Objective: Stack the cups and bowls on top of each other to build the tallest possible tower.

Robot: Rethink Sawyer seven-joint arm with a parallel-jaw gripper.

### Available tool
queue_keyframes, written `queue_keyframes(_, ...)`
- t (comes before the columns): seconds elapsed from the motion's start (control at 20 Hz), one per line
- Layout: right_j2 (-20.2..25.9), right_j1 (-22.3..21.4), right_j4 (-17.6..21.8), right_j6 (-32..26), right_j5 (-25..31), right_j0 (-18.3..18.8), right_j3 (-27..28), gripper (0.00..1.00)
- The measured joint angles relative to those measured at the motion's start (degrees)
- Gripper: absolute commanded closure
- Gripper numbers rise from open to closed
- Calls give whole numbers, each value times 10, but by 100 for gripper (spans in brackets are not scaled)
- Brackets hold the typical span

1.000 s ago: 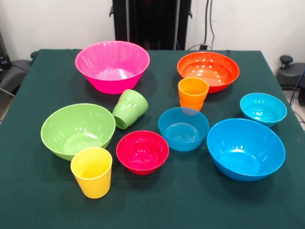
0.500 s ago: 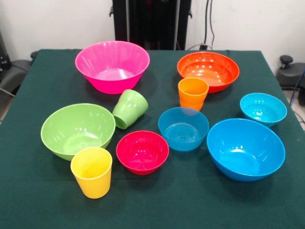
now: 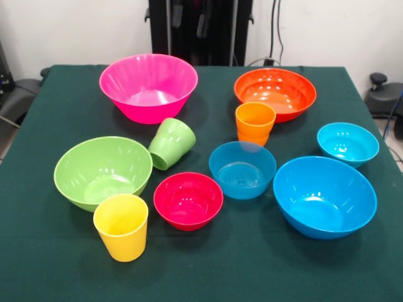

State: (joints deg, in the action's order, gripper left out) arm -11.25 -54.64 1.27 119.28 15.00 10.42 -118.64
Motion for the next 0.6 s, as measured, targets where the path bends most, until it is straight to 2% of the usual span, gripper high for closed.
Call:
queue_keyframes(0.2, 14, 37, 14, 0, -7, 16, 15, 0)
queue_keyframes(0.6, 18, 84, 23, 0, -7, 12, 55, 0)
